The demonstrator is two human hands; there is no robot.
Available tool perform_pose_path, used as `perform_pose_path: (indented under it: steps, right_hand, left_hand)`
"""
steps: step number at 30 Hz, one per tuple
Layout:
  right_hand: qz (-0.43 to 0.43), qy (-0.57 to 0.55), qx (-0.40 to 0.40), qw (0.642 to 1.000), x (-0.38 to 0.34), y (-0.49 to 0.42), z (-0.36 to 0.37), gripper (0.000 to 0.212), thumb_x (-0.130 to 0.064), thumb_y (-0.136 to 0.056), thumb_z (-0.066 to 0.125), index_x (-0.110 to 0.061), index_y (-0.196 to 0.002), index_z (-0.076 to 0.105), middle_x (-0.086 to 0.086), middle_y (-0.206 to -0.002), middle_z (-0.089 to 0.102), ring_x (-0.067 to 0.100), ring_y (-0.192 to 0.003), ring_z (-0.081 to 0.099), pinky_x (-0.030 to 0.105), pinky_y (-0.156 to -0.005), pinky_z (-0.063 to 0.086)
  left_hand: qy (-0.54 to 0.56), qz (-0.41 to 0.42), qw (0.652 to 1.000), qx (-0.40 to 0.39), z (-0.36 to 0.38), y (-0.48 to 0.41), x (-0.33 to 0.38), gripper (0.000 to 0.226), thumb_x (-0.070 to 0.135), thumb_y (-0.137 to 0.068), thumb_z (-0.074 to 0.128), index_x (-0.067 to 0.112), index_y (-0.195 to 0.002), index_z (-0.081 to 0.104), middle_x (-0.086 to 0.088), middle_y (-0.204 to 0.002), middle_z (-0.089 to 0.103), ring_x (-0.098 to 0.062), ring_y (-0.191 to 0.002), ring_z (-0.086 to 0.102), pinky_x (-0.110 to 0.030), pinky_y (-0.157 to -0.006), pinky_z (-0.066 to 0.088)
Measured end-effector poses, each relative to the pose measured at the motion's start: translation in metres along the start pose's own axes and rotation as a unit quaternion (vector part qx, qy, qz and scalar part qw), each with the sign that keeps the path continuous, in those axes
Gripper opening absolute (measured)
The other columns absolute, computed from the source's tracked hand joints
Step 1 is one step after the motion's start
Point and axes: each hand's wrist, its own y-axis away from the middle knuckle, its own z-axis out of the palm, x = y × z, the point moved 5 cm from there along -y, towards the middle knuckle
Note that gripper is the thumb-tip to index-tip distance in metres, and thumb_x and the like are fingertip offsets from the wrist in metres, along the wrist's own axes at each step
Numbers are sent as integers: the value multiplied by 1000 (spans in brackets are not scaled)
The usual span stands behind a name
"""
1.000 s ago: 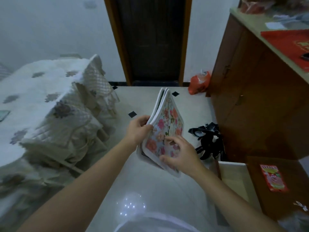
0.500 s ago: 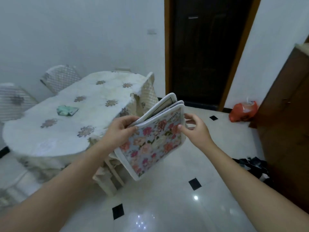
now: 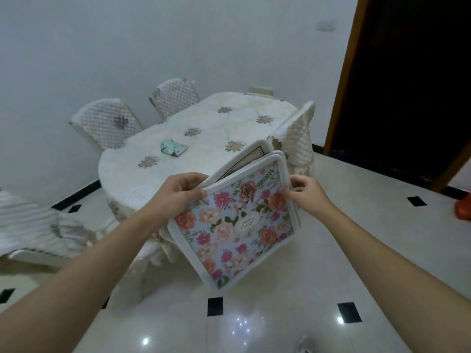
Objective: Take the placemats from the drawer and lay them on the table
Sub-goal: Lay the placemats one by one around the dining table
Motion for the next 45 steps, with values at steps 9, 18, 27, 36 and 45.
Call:
perform_pose_path:
  steps: [9,18,27,36,45]
  right_hand:
    - [-22,-102,-54,993,6,-87,-10,18,-21,-88,72,-12,-103,70,4,-97,75,19,-85,73,44,-75,61]
    - [-71,-57,-40,995,-5,-163,-48,11,-30,-88,72,-20,-94,72,9,-87,72,28,-78,70,53,-67,58]
    - [-40,48,55,997,1,-267,-115,11,-36,-83,75,-27,-89,74,-3,-80,73,14,-71,70,44,-64,59]
    - [14,113,165,980,20,-333,-248,9,-40,-86,71,-32,-91,70,-10,-86,70,4,-77,69,29,-64,59]
    - [51,6,225,973,103,-424,-347,12,-29,-85,74,-24,-96,71,-1,-88,74,12,-79,73,36,-68,62]
  left_hand:
    - [-85,4,989,124,-1,-89,-9,20,12,-97,61,25,-109,70,3,-98,76,-15,-86,74,-36,-75,61]
    - [-160,45,963,214,20,-175,-16,9,32,-91,72,26,-88,65,7,-76,65,-7,-67,63,-20,-53,47]
    - [-104,107,976,161,51,-344,14,16,31,-89,74,25,-79,62,4,-67,61,-4,-59,60,-14,-49,41]
    - [42,115,990,73,114,-519,73,16,34,-89,74,21,-98,74,1,-80,74,-13,-69,72,-25,-55,57]
    - [113,34,990,82,168,-639,80,20,32,-90,72,13,-97,73,-8,-81,77,-27,-70,75,-40,-63,62]
